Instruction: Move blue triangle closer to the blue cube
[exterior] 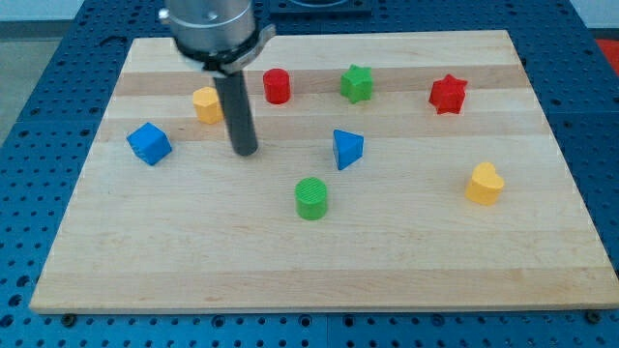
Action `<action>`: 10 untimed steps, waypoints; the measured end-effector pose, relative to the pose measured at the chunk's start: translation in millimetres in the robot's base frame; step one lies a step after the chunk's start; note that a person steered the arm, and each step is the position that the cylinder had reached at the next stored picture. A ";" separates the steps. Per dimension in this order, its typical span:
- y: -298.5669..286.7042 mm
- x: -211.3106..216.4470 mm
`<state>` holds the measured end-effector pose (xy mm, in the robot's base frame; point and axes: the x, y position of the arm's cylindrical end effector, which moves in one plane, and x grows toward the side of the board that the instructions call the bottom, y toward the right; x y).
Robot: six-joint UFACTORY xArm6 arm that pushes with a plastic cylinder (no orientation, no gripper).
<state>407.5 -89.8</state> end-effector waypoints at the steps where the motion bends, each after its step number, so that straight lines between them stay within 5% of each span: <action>1: 38.7 -32.5; 2: 119.0 -37.9; 4: 137.9 -37.9; 7: 289.2 -10.1; 8: 289.7 26.5; 10: 197.8 54.0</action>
<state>461.6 107.9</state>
